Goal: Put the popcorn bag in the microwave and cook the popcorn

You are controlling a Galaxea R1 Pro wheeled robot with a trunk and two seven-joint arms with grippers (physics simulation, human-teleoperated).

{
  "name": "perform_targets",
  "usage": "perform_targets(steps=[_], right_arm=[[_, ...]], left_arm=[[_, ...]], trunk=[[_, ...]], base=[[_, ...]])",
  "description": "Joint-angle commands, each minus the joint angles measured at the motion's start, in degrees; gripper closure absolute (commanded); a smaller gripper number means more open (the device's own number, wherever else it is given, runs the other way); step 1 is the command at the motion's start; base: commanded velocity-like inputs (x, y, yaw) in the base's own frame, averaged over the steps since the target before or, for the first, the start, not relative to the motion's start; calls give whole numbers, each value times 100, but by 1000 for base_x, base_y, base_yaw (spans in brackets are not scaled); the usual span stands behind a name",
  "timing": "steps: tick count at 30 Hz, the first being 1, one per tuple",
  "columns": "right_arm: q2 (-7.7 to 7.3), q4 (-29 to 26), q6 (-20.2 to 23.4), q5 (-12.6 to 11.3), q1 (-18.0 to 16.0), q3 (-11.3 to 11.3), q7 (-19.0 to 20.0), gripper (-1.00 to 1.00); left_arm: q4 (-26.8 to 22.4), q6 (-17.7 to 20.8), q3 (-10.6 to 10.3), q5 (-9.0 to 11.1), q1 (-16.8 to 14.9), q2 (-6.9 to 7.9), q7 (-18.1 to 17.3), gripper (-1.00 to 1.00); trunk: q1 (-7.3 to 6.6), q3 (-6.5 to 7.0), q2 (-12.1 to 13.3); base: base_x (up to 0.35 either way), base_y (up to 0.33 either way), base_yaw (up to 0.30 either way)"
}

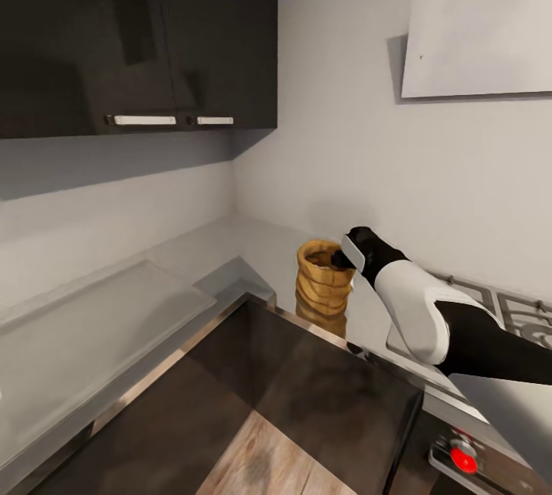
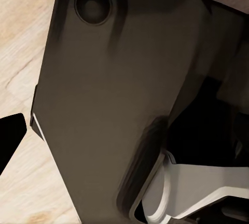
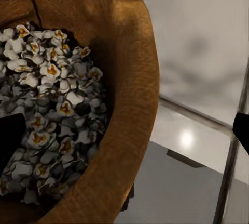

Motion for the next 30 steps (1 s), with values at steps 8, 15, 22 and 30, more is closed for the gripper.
perform_targets(steps=[8, 15, 22, 30], right_arm=[[-100, 9, -4, 15, -3, -41, -1, -100], [-118, 274, -10, 10, -3, -43, -8, -100], [-118, 415, -16, 15, -3, -44, -6, 100], [-118, 424, -16, 15, -3, -47, -9, 100]], left_arm=[[-9, -12, 20, 18, 2, -1, 4, -100], [-9, -14, 32, 26, 2, 2, 4, -100], [-9, -13, 33, 26, 2, 2, 4, -100], [-9, -15, 33, 26, 2, 1, 4, -100]], trunk=[[1, -6, -4], [1, -6, -4], [1, -6, -4], [1, -6, -4]], base=[[110, 0, 0], [3, 0, 0], [0, 0, 0], [0, 0, 0]])
